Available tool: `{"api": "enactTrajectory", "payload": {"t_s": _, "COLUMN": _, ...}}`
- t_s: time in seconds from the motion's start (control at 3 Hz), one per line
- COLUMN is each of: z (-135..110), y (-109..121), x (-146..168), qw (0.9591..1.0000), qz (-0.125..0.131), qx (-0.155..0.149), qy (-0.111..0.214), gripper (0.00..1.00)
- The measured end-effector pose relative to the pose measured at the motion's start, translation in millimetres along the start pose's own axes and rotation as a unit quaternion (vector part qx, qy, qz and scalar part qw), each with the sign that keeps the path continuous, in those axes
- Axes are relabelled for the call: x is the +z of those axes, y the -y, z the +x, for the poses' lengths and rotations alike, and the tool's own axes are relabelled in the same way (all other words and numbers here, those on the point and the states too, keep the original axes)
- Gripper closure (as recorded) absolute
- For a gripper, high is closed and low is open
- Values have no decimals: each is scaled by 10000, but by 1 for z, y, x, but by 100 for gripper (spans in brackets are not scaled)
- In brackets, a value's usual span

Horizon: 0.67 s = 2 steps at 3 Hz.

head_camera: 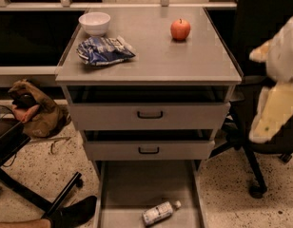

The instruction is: Pick blue plastic bottle from bottom drawer and place on counter

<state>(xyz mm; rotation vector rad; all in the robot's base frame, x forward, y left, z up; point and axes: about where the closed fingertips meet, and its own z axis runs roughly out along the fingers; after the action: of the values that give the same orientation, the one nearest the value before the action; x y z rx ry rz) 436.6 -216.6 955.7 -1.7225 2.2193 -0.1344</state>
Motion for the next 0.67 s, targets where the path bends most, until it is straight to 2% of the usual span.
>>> {"api": "enactTrajectory", "payload": {"t_s": 0.33, "z": 20, "y": -23, "x": 71, "qw": 9999, "qz": -130, "qx": 54, "qy": -30, "gripper": 0}}
{"api": "enactTrajectory", "payload": {"t_s": 0.67, "z": 43, "y": -58, "x": 166, "qw": 9979, "qz": -579, "qx": 303, "qy": 12, "gripper": 0}}
